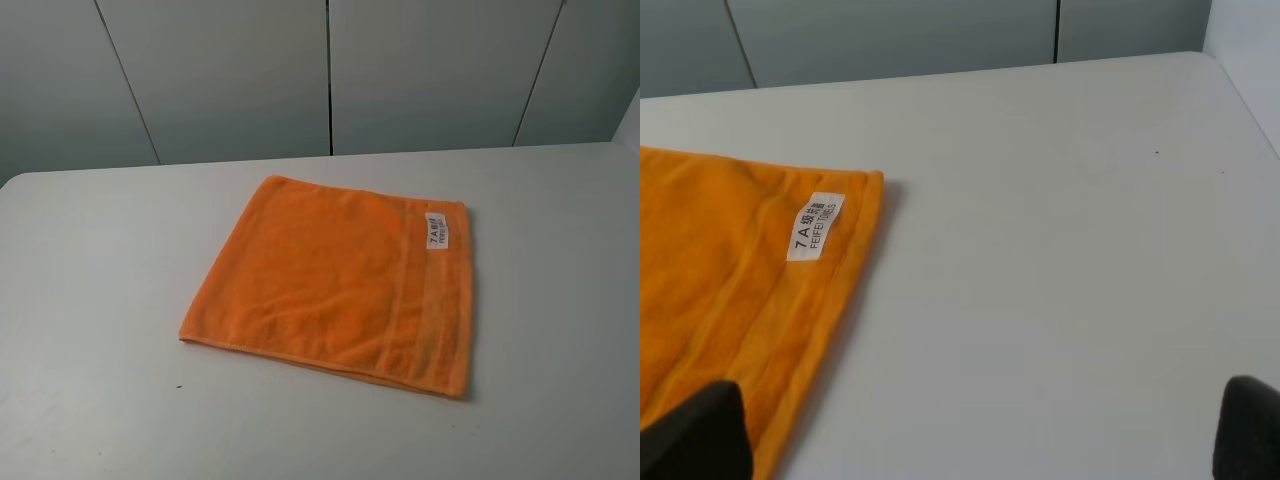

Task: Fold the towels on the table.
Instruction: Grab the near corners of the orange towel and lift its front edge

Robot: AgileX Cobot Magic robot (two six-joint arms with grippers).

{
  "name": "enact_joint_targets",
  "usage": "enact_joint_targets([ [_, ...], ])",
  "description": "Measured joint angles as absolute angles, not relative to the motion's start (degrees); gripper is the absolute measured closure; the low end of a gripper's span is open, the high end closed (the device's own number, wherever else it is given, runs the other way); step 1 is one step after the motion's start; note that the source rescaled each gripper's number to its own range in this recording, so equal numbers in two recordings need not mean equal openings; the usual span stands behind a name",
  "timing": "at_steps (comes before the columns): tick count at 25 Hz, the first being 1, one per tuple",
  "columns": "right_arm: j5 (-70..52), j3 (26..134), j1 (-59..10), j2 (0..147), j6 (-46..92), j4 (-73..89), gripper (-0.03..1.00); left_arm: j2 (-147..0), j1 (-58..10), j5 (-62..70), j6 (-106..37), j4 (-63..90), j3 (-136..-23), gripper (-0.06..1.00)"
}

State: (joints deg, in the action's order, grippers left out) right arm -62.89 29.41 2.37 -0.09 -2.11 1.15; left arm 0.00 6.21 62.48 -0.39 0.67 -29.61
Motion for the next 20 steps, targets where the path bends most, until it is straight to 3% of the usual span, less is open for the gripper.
enact_joint_targets([
  [20, -62.9, 29.4, 2.4, -0.1, -2.1, 1.1, -0.03, 0.0, 6.2, 62.5, -0.4, 0.8, -29.6, -0.06],
])
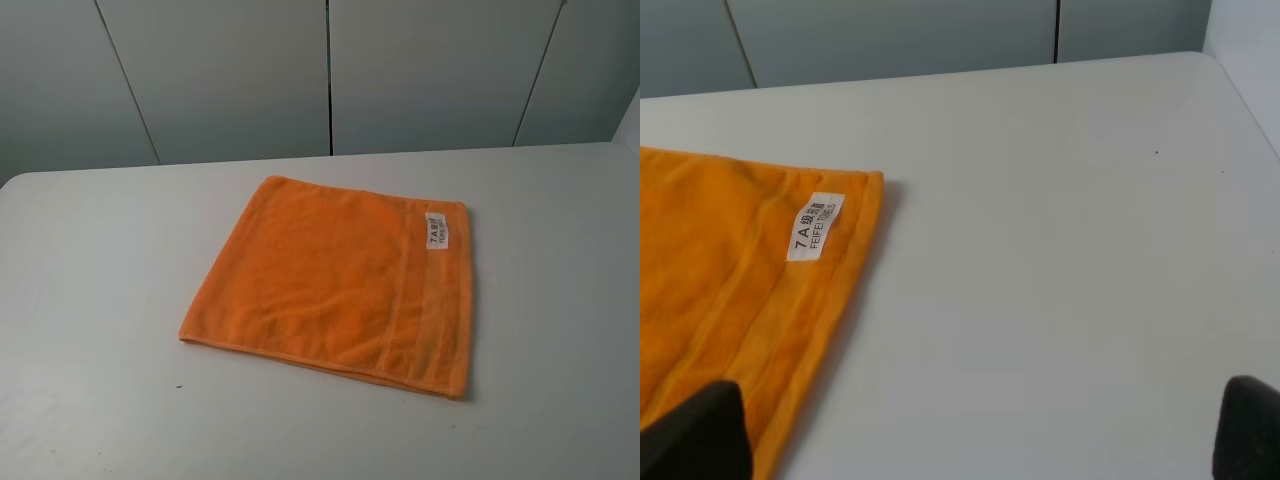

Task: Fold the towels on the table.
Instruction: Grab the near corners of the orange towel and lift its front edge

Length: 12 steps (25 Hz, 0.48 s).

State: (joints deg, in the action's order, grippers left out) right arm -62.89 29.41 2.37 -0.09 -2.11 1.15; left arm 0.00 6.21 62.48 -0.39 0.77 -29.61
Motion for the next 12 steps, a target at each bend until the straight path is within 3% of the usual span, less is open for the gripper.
enact_joint_targets([
  [12, -62.9, 29.4, 2.4, -0.1, -2.1, 1.1, -0.03, -5.1, 4.3, 58.6, -4.8, 0.6, -30.5, -0.06],
])
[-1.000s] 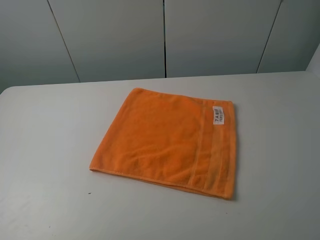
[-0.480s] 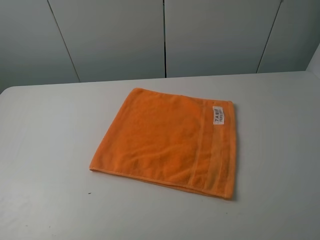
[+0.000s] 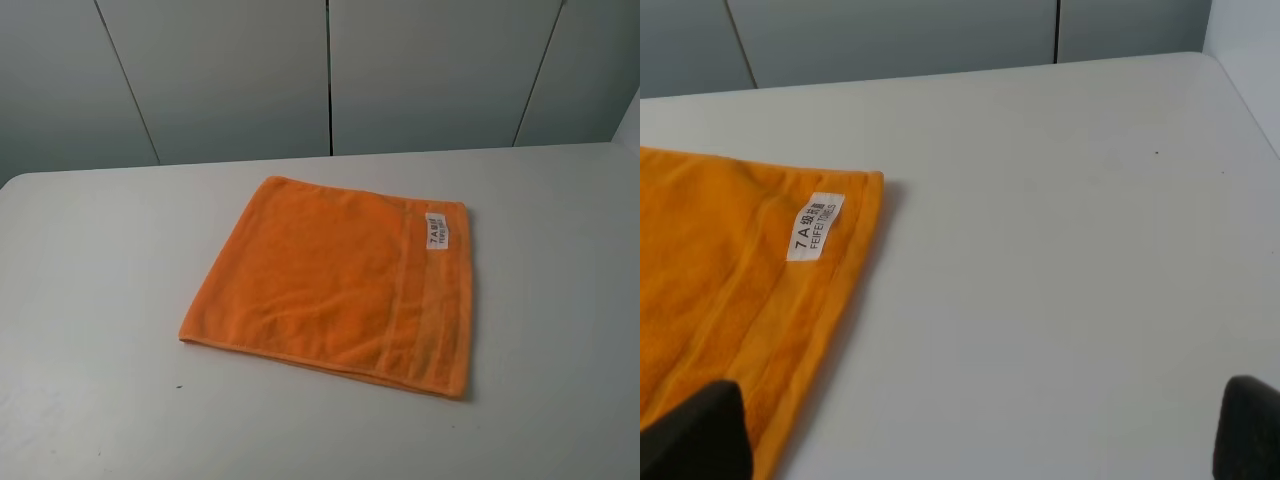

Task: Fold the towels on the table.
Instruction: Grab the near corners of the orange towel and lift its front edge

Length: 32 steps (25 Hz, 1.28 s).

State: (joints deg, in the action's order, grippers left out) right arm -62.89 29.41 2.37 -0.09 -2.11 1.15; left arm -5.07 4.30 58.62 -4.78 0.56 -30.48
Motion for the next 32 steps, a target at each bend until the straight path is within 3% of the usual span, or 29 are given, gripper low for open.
enact_joint_targets([
  [8, -62.9, 29.4, 2.4, -0.1, -2.2, 0.8, -0.03, -33.0, 0.9, 54.8, -18.5, 3.4, -31.5, -0.06],
  [15, -62.9, 29.4, 1.7, 5.6, 0.8, 2.7, -0.03, -59.6, 0.4, 49.6, -37.8, 19.0, -39.6, -0.06],
  [23, -63.7, 30.5, -8.4, 36.7, 27.5, 15.0, -0.03, -84.2, -9.7, 43.5, -60.6, 21.9, -48.1, -0.06],
  [32, -53.7, 32.9, -21.6, 69.4, 37.7, 16.0, -0.03, -92.6, -23.3, 40.2, -68.6, 9.1, -52.4, -0.06],
])
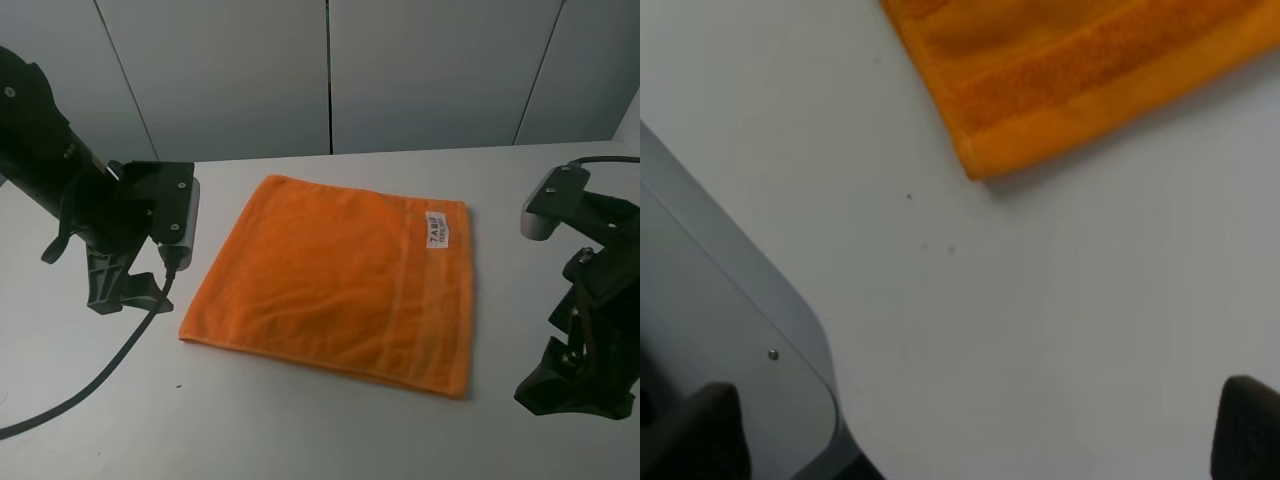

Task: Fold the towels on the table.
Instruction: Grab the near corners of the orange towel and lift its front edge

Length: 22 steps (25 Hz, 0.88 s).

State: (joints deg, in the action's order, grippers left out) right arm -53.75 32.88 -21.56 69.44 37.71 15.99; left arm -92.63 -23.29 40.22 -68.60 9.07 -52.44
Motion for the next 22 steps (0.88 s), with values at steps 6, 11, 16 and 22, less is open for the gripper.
enact_joint_targets([
  [6, -41.5, 34.0, -34.3, 79.2, 38.2, 12.8, -0.03, -92.6, -24.5, 39.2, -74.7, 7.7, -50.9, -0.06],
  [11, -38.2, 36.3, -37.4, 86.9, 38.0, 12.8, -0.03, -93.8, -24.5, 38.0, -76.8, 7.7, -50.1, -0.06],
  [16, -36.5, 36.9, -40.2, 91.3, 37.9, 14.1, -0.03, -97.8, -24.5, 37.1, -79.1, 8.0, -48.5, -0.06],
  [22, -31.1, 36.9, -47.9, 95.5, 27.5, 1.4, -0.03, -99.4, -24.5, 35.1, -80.2, 8.9, -47.7, -0.06],
])
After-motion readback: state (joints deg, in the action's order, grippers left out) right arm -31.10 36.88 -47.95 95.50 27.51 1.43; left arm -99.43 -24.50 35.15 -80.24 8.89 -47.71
